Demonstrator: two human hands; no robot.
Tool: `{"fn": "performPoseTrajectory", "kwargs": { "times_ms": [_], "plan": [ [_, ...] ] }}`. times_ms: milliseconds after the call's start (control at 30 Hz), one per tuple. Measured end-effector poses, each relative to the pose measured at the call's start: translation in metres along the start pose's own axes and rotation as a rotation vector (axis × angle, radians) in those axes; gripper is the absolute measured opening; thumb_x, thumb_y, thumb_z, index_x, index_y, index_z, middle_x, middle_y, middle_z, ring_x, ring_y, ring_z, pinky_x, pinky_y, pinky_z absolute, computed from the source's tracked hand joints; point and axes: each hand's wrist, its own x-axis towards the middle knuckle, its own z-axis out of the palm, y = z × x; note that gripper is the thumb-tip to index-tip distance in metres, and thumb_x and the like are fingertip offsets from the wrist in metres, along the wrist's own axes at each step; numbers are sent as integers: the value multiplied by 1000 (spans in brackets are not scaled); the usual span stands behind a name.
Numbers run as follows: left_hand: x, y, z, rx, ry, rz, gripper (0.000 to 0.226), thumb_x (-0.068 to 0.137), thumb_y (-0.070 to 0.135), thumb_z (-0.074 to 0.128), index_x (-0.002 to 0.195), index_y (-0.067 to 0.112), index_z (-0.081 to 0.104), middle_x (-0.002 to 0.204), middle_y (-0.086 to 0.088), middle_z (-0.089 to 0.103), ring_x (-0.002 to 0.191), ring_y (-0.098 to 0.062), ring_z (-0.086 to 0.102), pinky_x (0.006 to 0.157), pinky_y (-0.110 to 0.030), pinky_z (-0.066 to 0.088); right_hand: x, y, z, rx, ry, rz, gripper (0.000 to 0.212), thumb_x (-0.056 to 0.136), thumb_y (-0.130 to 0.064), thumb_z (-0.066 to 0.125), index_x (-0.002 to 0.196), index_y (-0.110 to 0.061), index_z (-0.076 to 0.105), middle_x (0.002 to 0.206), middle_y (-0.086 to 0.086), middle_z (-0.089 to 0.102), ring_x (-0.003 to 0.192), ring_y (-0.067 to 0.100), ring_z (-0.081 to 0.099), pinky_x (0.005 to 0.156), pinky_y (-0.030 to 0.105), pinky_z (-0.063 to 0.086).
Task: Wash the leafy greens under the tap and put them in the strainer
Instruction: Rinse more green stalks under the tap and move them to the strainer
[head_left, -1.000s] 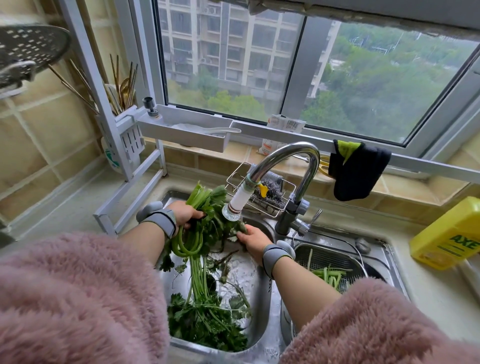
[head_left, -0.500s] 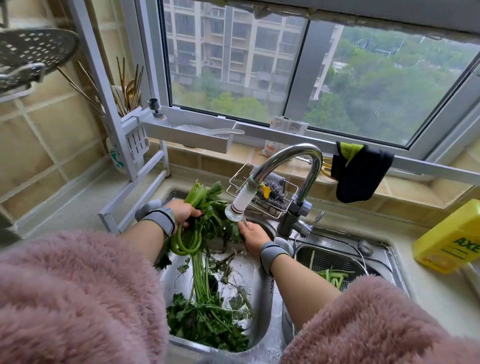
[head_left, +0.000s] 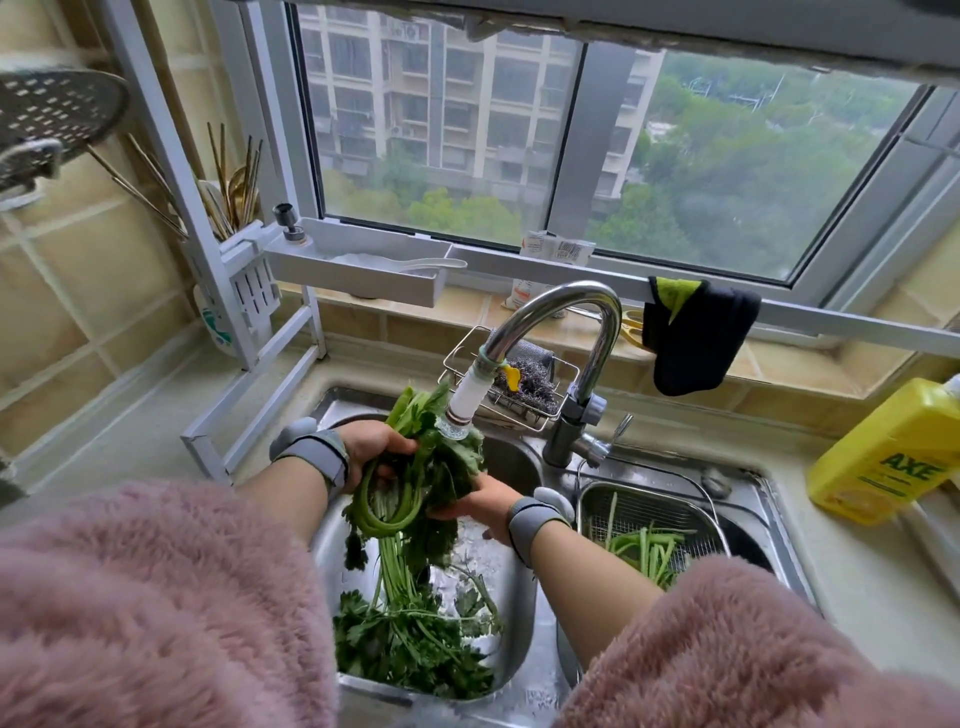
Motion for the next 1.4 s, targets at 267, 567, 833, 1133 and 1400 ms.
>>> {"fn": "performPoseTrajectory", "kwargs": {
  "times_ms": [267,567,833,1133,1400],
  "plan": [
    [6,-5,-6,-94,161,50,27,96,8,47,69,9,52,41,-2,51,29,-12,39,38,-17,30,12,-3,2,18,211,-34,21,91,-1,45,104,-16,54,88,9,61,81,28,60,83,52,52],
    [23,-6,-11,-81,307,139,11,89,11,61,93,2,54,67,-7,49,50,-18,37,48,-27,33,27,-30,-16,-38,303,-81,21,93,-5,45,112,-1,54,96,11,55,89,20,50,83,35,43],
    [34,-8,-13,-97,300,107,15,89,15,62,98,4,55,78,-8,53,54,-17,40,50,-28,37,40,-15,-18,241,244,-36,43,89,5,44,127,-13,51,120,17,61,109,36,59,96,57,45],
    [28,-15,-3,-46,264,83,14,88,13,63,97,4,57,72,-7,51,54,-18,38,54,-25,35,17,-13,-16,338,233,72,28,83,9,42,104,-4,55,89,18,59,76,32,58,76,45,53],
    [23,-32,6,31,260,89,34,86,13,66,113,-6,59,77,-10,57,55,-18,44,57,-28,40,7,-3,-9,400,242,108,19,78,4,42,92,-5,51,84,14,47,73,28,50,57,36,55]
  ]
}}
